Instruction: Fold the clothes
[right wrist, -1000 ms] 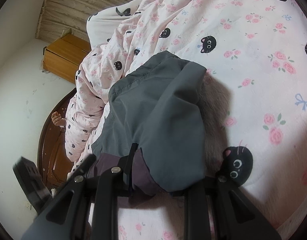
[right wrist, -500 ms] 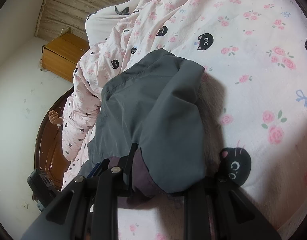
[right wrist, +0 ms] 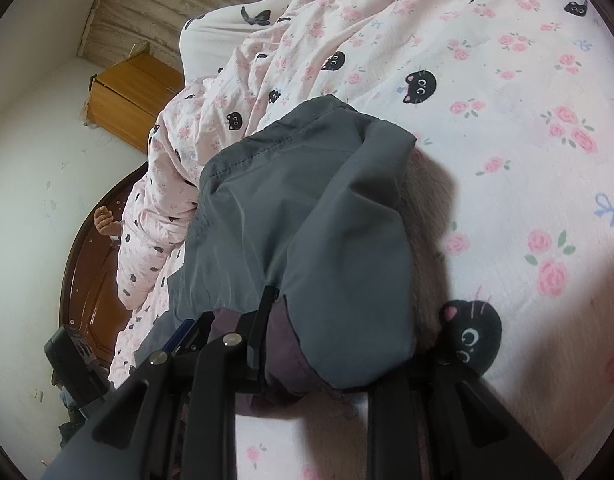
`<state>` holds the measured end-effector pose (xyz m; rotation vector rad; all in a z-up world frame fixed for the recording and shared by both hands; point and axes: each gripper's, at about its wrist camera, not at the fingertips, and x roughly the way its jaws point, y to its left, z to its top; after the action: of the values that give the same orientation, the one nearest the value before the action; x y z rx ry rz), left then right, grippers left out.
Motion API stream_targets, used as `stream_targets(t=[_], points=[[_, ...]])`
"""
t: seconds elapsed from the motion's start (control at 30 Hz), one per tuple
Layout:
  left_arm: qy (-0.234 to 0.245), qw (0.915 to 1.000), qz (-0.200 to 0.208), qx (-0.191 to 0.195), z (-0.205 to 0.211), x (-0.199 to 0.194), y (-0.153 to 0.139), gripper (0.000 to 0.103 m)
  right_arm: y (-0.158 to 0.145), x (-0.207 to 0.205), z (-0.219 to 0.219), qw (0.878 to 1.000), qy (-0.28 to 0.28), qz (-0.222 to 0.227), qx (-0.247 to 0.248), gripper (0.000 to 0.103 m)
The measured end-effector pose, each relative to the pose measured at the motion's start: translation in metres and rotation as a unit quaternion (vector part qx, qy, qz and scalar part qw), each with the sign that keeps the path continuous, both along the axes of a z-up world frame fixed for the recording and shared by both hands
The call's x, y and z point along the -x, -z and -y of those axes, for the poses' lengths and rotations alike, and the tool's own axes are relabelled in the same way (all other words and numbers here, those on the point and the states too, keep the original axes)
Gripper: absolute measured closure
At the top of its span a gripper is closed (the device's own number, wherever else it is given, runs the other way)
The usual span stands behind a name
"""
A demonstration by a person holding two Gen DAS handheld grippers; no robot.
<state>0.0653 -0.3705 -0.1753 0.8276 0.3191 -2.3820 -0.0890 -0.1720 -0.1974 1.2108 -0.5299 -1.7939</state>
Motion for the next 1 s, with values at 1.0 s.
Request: stream_targets(t=[1.0], points=[[0.011,0.9981,-0.035,-0.048,0.014,-0.009,0.000,0.048,-0.106,-0.062,0.089,0.947,-0.074,-0.233,-0.207,0.088]])
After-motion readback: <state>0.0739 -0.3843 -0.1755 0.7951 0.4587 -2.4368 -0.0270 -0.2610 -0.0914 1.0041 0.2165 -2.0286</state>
